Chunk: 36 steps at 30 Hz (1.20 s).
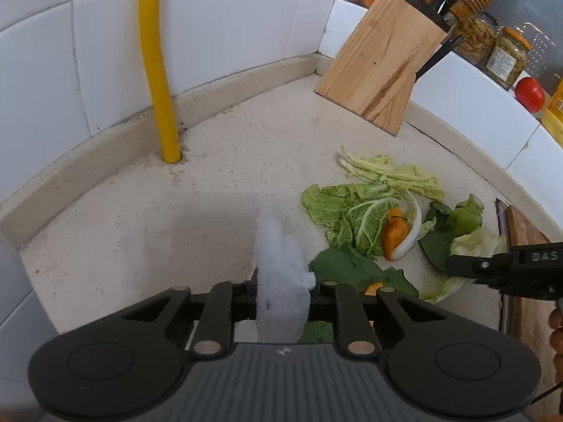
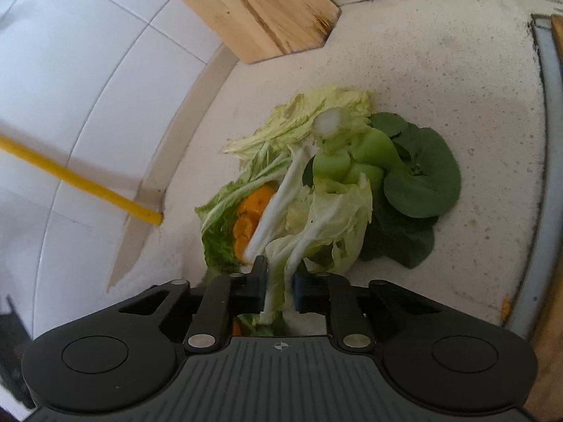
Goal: Collect trash
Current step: 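Carry the foam net and cabbage leaf with both tools down over the bin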
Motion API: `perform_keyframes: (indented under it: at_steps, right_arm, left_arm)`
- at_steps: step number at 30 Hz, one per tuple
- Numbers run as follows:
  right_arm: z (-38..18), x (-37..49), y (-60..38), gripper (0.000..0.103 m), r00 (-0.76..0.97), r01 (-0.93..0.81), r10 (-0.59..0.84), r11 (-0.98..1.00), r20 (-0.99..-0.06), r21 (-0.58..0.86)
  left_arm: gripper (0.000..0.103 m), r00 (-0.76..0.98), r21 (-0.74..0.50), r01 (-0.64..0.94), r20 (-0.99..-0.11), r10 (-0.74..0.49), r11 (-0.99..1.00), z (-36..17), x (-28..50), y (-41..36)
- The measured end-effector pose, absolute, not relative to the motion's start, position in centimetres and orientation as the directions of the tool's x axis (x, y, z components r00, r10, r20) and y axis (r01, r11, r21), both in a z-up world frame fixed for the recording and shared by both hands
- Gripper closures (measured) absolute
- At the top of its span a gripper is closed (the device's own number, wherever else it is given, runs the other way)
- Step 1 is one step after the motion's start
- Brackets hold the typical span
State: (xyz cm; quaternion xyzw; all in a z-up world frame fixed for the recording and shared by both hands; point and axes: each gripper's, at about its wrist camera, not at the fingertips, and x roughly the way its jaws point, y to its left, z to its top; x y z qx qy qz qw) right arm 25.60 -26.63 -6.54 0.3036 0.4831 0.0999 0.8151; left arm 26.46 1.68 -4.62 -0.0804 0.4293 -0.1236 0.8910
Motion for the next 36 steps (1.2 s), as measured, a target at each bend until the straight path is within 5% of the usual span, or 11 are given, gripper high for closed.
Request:
perform_keyframes:
  at_steps: [16, 36]
  right_arm:
    - [-1.6, 21.5, -23.6, 0.089, 0.563, -0.035, 0.490, 0.819, -0.665, 0.573]
    - [0.8, 19.2, -10.7, 0.089, 0.431, -0.300, 0.615, 0.788, -0.660, 0.538]
  left_arm:
    - [0.091, 0.695, -0.280, 0.121, -0.661, -0.283, 0.952, 0.0, 20.6, 5.0]
    - [0.091, 0.772, -0.284, -0.075, -0.623, -0.125, 0.956, 0.8, 12.3, 14.1]
